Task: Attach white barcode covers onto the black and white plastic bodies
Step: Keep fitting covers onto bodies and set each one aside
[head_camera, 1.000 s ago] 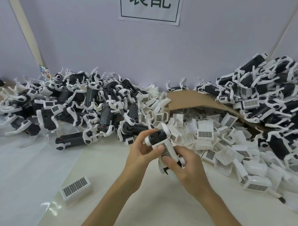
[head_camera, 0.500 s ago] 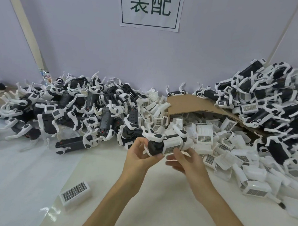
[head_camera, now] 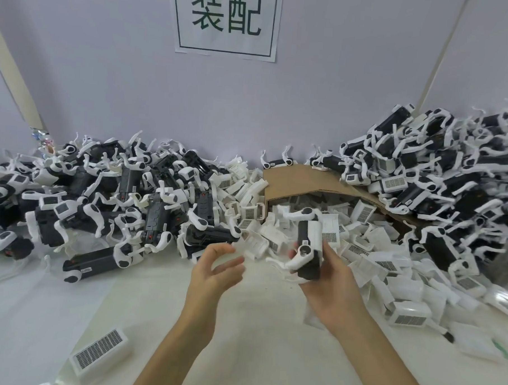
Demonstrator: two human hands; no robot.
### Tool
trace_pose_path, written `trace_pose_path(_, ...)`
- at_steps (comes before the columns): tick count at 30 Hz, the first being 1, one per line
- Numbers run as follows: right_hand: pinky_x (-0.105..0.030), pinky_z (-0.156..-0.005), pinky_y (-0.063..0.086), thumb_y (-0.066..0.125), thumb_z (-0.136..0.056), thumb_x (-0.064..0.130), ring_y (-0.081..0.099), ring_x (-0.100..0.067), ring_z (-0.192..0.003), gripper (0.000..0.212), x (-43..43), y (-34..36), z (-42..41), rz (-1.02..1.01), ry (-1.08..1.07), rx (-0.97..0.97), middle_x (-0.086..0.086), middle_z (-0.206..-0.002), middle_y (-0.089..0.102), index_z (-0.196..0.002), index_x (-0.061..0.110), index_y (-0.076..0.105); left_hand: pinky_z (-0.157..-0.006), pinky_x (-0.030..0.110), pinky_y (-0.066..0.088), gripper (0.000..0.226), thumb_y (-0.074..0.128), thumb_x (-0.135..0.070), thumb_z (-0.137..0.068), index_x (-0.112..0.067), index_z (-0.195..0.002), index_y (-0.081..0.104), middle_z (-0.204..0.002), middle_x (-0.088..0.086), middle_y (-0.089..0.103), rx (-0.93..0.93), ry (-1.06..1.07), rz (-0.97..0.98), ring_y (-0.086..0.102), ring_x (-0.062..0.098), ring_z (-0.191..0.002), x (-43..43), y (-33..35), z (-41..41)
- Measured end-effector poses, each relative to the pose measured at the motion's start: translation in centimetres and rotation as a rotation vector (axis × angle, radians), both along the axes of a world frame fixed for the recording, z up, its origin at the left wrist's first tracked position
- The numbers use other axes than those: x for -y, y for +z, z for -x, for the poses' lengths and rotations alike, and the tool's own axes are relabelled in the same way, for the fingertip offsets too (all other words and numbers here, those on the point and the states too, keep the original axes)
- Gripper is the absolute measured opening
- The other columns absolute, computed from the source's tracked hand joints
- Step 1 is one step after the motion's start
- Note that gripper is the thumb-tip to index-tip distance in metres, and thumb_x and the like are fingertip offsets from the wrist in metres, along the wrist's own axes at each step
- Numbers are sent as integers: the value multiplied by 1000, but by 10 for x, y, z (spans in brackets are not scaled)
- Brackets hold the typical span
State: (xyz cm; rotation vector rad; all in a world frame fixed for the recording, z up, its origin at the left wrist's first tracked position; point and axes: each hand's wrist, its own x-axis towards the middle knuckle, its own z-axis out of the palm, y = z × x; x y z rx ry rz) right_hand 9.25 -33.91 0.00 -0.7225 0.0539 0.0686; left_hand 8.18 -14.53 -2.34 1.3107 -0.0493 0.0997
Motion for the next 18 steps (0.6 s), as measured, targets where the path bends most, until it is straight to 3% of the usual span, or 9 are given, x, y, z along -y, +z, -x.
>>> trace_pose_path(3,-29,-61,58,63,-83,24,66,-19,-69,46,4,15,5,118,121,0,-12,-87,70,-121,-1,65,-82,39,53,21,74,-4,-78,-13,-95,65,-104,3,67,-3,93,74,69,21,-98,-2,-2,-4)
trace_pose_path(6,-32,-73,56,65,-91,19,66,-18,-82,40,2,26,7,489,232,-28,-9,-100,70,-126,0,63,-77,40,52,18,56,4,-91,-12,-89,63,-93,6,65,-18,147,174,67,28,-90,-5,-5,-6)
trace_pose_path(9,-29,-73,58,68,-90,15,69,-18,-83,33,18,52,-5,569,242,-94,-10,-104,70,-120,0,66,-63,37,60,27,36,6,-100,-6,-87,56,-76,-2,69,27,122,273,73,23,-69,-11,-6,-7)
trace_pose_path(11,-25,-68,60,67,-90,16,73,-14,-82,31,45,94,-24,540,118,-56,-8,-106,70,-119,6,65,-53,27,59,36,30,5,-102,-5,-82,58,-65,-7,70,31,85,325,72,18,-57,-14,-7,-9)
trace_pose_path(13,-16,-70,56,65,-91,23,71,-6,-94,35,80,163,-46,484,-236,36,-1,-112,68,-125,20,58,-50,27,58,57,30,3,-103,-13,-65,70,-62,-6,69,29,44,340,72,18,-55,-15,-9,-11)
trace_pose_path(15,-28,-93,54,49,-102,22,63,-22,-115,37,121,219,-72,244,-514,160,-10,-127,61,-136,9,50,-49,28,58,71,30,3,-103,-20,-52,73,-62,-5,69,21,26,334,72,18,-55,-15,-9,-13)
trace_pose_path(16,-38,-97,51,42,-105,22,59,-27,-115,35,137,236,-82,189,-650,130,-13,-129,57,-136,7,48,-48,29,58,73,30,4,-103,-22,-50,72,-62,-5,69,8,24,329,72,18,-54,-14,-8,-15)
trace_pose_path(18,-44,-89,51,41,-104,20,54,-23,-97,26,142,240,-94,397,-768,-8,-13,-109,53,-127,14,52,-46,30,58,72,33,4,-103,-23,-49,72,-61,-5,70,-30,27,332,71,18,-53,-14,-5,-18)
